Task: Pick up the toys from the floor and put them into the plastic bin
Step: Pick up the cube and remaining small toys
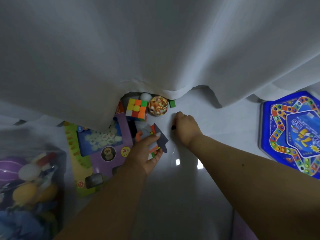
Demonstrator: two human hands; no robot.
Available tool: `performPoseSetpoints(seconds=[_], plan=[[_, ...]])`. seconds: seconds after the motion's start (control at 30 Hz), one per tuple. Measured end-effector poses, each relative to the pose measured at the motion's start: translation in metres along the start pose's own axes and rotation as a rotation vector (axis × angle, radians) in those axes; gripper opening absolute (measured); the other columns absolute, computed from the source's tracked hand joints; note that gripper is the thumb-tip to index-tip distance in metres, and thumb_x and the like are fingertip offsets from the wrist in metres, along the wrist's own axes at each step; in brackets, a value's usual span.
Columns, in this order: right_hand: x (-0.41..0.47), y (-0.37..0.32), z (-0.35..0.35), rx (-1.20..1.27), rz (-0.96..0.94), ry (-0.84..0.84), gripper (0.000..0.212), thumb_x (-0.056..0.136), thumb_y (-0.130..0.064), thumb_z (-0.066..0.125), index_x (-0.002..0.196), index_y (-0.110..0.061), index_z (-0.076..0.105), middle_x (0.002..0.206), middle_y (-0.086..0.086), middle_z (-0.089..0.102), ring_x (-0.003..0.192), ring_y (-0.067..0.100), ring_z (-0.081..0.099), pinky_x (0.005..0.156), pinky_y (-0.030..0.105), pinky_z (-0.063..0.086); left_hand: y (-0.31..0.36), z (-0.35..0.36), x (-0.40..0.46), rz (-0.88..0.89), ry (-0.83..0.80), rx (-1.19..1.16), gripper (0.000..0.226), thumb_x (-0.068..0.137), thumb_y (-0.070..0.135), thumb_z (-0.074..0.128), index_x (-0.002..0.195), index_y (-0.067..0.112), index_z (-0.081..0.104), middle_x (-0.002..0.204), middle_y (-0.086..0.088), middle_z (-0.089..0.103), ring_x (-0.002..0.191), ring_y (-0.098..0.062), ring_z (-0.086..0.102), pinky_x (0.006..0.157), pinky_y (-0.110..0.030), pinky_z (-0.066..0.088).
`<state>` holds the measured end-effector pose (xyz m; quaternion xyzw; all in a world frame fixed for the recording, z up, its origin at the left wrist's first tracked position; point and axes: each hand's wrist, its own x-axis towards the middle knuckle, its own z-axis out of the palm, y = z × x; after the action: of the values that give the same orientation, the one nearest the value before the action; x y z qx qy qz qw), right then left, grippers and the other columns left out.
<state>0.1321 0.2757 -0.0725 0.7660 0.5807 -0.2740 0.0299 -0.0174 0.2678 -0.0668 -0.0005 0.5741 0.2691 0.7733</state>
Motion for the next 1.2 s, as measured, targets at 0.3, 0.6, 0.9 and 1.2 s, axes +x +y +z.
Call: performPoseSetpoints(seconds=[0.3,0.6,0.9,1.2], plan=[[0.04,-0.002,-0.036,0.199,0.001,0.059,0.035,0.096,-0.017,0.041,0.131,-0.012,0.047,0.12,0.019,0.052,0.11,0.037,0.051,0.091,0.034,0.041,0.001,-0.002,0.003,0.022,0.01,-0.003,0.046,0.082,0.007,0.066,0.126,0.018,0.056,0.122,-0.004,0.06,0.114,-0.018,0.055,0.067,-0.029,0.049],[0.037,0.017,-0.029,-0.021,0.059,0.023,0.029,0.096,-0.015,0.04,0.123,-0.009,0.047,0.12,0.017,0.043,0.098,0.039,0.054,0.076,0.034,0.04,0.002,-0.003,0.003,0.021,0.001,0.009,0.046,0.08,0.008,0.068,0.123,0.019,0.057,0.111,-0.002,0.063,0.1,-0.014,0.059,0.063,-0.028,0.049],[0.039,0.01,-0.037,0.259,0.217,-0.036,0.042,0.091,-0.029,0.055,0.121,-0.003,0.046,0.111,0.015,0.058,0.102,0.032,0.057,0.077,0.032,0.04,0.002,-0.001,0.0,0.036,-0.007,0.014,0.038,0.081,0.007,0.067,0.116,0.02,0.058,0.104,0.0,0.065,0.097,-0.013,0.059,0.064,-0.028,0.05],[0.007,0.004,-0.033,0.364,-0.032,0.091,0.026,0.098,-0.026,0.041,0.118,-0.011,0.05,0.099,0.015,0.064,0.086,0.031,0.058,0.075,0.038,0.049,0.0,0.001,-0.007,0.018,-0.009,0.024,0.026,0.083,0.006,0.066,0.103,0.021,0.061,0.097,0.0,0.065,0.09,-0.012,0.06,0.064,-0.027,0.048]])
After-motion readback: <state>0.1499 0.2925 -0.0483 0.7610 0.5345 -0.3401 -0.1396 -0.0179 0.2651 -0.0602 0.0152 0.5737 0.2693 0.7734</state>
